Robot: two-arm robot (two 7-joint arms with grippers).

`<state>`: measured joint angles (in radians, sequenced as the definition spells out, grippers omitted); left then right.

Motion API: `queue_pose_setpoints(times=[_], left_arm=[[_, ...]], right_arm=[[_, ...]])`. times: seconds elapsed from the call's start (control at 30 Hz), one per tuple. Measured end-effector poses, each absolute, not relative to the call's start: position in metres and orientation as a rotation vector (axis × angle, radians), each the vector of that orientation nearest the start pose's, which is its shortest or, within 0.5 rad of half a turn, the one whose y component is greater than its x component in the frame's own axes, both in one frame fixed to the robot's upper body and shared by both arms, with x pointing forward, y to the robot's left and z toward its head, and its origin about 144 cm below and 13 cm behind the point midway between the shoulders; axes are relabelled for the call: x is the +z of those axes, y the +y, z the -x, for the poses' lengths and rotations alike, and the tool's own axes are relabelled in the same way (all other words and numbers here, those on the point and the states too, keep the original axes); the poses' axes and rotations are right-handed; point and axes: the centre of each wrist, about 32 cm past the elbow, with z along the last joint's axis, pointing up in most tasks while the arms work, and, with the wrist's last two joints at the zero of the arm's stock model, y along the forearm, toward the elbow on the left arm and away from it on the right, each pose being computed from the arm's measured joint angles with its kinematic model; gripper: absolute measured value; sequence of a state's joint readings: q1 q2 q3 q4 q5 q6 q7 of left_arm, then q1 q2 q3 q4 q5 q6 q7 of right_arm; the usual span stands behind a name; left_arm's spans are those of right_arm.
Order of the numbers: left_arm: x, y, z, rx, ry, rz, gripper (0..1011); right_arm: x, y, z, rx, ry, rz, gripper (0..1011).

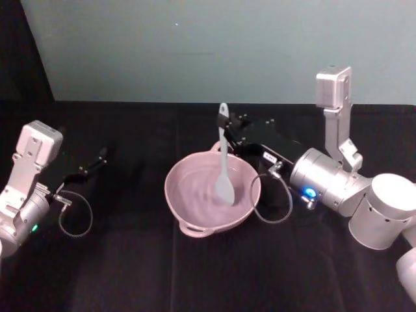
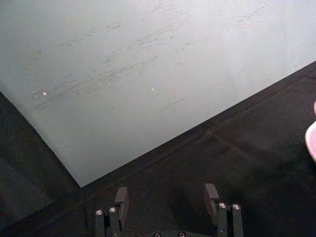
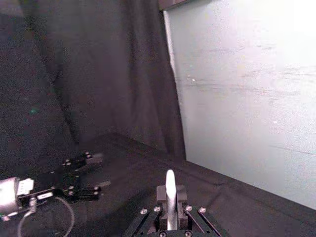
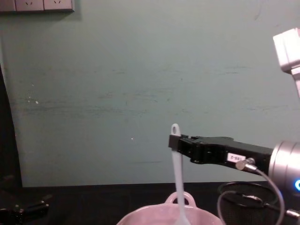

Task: Use the one hand to pick up the spoon and stir the clear water in the bowl.

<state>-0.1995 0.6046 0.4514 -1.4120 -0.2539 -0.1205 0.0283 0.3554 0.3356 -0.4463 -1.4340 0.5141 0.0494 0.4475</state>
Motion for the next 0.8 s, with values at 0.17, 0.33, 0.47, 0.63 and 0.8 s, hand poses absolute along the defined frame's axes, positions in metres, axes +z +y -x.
queue_pose_setpoints(times=[0.17, 0.33, 0.47, 0.63, 0.8], left_arm=[[1.14, 0.31, -0.489, 1.248, -0.285, -0.305, 1011], [1.14, 0.31, -0.489, 1.248, -0.285, -0.304, 1011], [1.14, 0.31, -0.489, 1.248, -0.285, -0.304, 1011], [1.14, 0.31, -0.489, 1.248, -0.285, -0.304, 1011], [1.14, 0.31, -0.489, 1.248, -0.285, -0.304, 1011]], right_arm=[[1.196, -0.194, -0.533, -0.71, 0.048, -0.061, 114], [1.196, -0.178, -0.538, -0.672, 0.051, -0.064, 114], [1.197, -0.166, -0.548, -0.652, 0.051, -0.07, 114], [1.197, -0.155, -0.562, -0.646, 0.053, -0.073, 114], [1.198, -0.155, -0.576, -0.672, 0.054, -0.08, 114]])
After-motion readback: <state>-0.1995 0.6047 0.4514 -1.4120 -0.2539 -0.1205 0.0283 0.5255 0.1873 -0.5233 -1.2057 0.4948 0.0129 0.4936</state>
